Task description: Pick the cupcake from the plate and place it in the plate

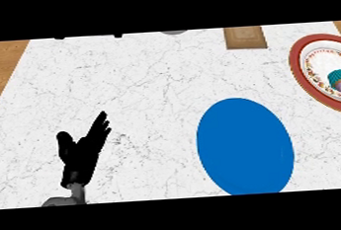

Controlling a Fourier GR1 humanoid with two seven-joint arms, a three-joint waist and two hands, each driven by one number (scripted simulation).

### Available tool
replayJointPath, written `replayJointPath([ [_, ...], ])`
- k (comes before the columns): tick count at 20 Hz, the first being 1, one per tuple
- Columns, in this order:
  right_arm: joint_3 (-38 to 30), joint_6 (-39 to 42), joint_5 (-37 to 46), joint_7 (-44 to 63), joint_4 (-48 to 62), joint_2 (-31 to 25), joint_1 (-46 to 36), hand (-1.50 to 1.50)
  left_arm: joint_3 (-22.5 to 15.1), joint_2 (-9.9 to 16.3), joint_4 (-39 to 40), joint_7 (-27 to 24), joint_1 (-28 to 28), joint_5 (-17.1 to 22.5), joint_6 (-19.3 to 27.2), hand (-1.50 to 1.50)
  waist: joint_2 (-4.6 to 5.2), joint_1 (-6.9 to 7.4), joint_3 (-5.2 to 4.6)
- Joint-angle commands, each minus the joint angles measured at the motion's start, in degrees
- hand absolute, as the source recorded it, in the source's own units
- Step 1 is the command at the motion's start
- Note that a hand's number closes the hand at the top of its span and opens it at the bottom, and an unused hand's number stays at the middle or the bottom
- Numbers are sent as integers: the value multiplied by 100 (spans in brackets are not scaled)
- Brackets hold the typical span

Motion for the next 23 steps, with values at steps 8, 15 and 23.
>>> replayJointPath([
  [8, 110, 2172, -20, -981, 169, -406, 1228, -150, -72, -108, 103, -407, 432, -15, -115, 0, -75, -135, -18],
  [15, 416, 2024, 187, -1168, 194, -330, 1550, -150, 35, 6, -386, 133, 403, -12, 21, 0, -111, -151, -27],
  [23, 611, 1726, 50, -1374, -2, -88, 1899, -150, 235, -3, -177, 48, 340, 67, -111, 0, -135, -233, -43],
])
